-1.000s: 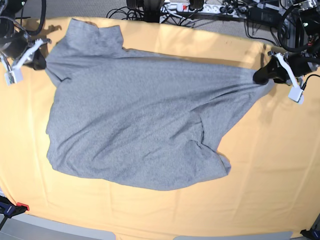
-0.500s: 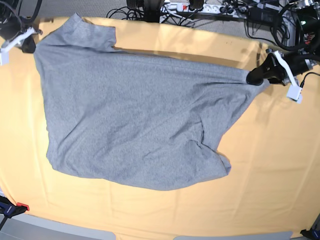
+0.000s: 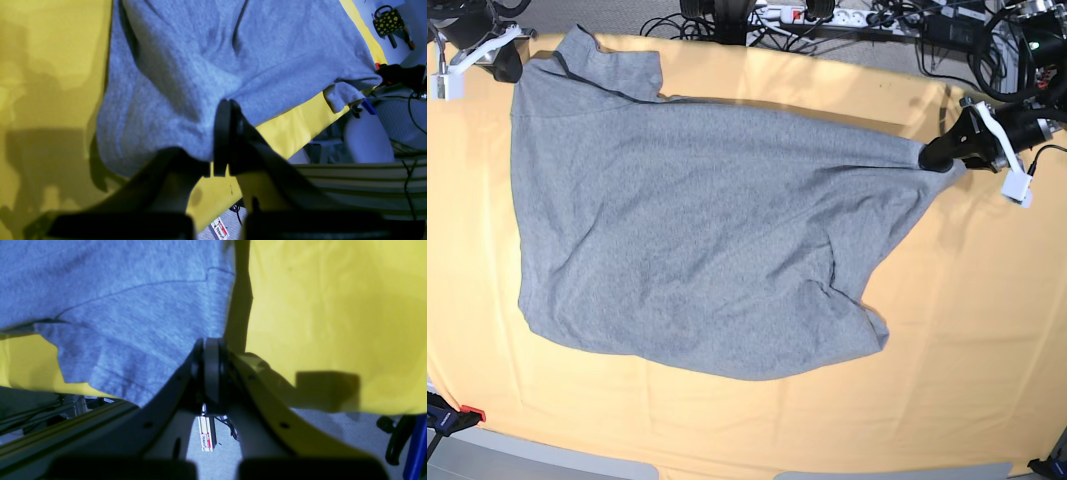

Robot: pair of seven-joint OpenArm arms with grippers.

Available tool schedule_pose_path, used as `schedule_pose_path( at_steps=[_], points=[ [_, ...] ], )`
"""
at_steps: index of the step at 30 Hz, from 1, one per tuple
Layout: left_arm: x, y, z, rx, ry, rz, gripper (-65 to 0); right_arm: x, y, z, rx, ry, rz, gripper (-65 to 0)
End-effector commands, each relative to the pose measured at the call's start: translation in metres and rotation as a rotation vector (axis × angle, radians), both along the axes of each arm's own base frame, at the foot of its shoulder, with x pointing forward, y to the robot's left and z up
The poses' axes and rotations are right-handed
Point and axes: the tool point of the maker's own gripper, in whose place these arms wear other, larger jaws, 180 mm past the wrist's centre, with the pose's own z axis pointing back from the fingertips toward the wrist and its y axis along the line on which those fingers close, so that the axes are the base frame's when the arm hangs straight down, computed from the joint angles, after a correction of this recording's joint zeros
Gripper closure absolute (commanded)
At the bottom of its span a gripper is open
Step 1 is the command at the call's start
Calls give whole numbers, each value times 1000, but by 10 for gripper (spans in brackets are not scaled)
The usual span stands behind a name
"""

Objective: Layout the t-shirt on the table in an organized manner, then fold the t-shirt properly
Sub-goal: 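Pull the shoulder corners apart with both grippers to stretch the shirt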

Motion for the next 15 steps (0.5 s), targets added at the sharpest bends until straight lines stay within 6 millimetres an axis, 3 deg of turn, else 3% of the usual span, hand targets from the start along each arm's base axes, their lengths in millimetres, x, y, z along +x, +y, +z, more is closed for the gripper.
schedule_pose_path(
  at_steps=[1,7,10,15],
  points=[
    [5,0,16,-18,-53,-12,0,3,-3,7,-19,-21,7,0],
    [-12,0,20,71,-35,-88,0,-8,-17,14,-102,35,53,0],
    [-21,-2,25,127,-30,-140,0,-6,-25,27,-191,48,95,0],
    [-36,-15,36,198,-51,-235,0,-7,-21,50,-297,57,183,0]
  ],
)
